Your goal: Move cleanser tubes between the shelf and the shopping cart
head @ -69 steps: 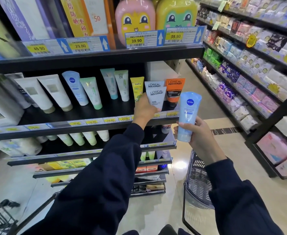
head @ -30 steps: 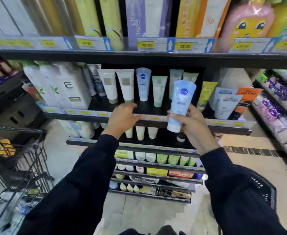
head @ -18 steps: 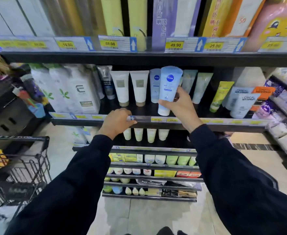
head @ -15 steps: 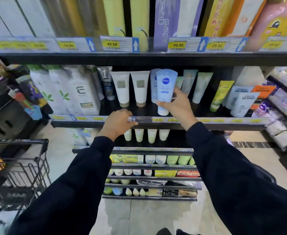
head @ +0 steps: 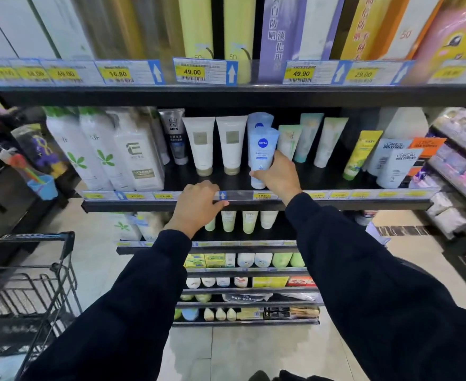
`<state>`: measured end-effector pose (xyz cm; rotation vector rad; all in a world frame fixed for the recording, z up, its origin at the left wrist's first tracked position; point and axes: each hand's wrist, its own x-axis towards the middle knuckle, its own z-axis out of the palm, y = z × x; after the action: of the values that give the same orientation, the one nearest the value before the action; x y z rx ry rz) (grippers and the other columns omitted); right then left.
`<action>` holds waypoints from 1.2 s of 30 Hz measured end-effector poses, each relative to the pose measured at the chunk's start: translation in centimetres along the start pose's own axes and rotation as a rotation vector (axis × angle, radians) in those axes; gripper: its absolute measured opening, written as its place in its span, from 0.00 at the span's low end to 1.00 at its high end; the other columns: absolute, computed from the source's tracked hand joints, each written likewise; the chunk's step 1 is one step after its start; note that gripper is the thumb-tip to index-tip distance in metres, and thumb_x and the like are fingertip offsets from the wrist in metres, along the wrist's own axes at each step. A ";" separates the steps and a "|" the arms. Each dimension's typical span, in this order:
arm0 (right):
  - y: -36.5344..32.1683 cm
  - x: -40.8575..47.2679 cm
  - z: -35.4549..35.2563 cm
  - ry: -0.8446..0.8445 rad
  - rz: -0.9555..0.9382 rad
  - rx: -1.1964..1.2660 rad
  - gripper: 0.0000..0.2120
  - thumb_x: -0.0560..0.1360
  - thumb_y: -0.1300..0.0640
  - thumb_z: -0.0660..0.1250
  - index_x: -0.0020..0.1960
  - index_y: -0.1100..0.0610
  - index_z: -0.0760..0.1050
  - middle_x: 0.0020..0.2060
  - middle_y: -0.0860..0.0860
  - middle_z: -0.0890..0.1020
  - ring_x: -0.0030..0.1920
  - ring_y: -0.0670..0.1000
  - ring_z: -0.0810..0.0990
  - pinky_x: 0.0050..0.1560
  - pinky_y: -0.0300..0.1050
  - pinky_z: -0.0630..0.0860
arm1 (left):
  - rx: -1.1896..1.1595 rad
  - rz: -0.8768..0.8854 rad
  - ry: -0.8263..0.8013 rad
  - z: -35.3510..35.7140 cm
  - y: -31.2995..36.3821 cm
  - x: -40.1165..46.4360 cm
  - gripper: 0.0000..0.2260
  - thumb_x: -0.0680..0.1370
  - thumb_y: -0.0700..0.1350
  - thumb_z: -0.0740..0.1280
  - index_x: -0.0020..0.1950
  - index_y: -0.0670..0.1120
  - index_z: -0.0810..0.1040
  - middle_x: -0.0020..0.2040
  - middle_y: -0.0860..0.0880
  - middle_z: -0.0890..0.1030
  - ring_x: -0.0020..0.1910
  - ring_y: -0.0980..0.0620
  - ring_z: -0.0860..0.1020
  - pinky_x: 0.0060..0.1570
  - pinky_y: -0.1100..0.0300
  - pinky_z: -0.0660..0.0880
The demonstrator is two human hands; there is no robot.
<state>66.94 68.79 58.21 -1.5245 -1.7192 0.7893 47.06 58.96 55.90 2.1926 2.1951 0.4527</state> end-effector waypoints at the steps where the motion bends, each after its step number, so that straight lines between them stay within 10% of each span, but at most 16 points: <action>1: 0.2 -0.1 0.0 0.005 0.006 -0.027 0.26 0.68 0.51 0.81 0.62 0.53 0.76 0.56 0.51 0.84 0.56 0.54 0.83 0.57 0.56 0.82 | 0.005 0.002 0.008 0.1 0.0 0.0 0.19 0.81 0.58 0.67 0.63 0.45 0.80 0.60 0.47 0.80 0.57 0.42 0.79 0.59 0.51 0.71; 36: -1.2 1.5 1.6 0.045 0.118 -0.096 0.15 0.72 0.56 0.76 0.54 0.56 0.74 0.49 0.52 0.80 0.51 0.55 0.81 0.49 0.48 0.78 | -0.030 0.067 0.083 1.6 -1.2 0.6 0.16 0.80 0.57 0.69 0.59 0.46 0.81 0.55 0.47 0.81 0.51 0.45 0.79 0.62 0.52 0.69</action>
<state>64.81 70.15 58.42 -1.7089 -1.6672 0.7349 46.24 59.91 54.25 2.2777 2.1445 0.5849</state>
